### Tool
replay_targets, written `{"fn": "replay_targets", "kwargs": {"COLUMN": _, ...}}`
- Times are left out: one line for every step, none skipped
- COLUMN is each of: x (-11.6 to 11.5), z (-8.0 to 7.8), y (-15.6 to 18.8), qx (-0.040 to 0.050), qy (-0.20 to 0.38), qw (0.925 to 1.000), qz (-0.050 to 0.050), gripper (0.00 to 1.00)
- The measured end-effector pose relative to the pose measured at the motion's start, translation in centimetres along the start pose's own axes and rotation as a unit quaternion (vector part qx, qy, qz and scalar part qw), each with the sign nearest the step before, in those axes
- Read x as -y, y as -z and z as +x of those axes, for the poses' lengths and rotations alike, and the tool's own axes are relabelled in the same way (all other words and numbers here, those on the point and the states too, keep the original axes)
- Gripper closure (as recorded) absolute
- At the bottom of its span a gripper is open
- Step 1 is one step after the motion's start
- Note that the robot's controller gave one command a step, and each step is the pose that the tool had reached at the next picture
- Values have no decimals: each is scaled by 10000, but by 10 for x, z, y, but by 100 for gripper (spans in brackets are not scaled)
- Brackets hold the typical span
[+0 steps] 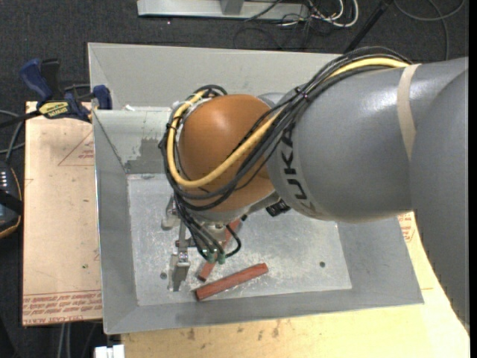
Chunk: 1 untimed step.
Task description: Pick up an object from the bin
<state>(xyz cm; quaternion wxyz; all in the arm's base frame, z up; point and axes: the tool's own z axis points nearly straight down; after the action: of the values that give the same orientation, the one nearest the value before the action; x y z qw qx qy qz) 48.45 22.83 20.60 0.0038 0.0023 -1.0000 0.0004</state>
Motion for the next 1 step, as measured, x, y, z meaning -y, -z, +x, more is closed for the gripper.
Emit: {"fn": "replay_targets", "kwargs": {"x": 1, "z": -2, "y": 4, "qx": 36, "qy": -21, "qw": 10000, "qz": -8, "gripper": 0}}
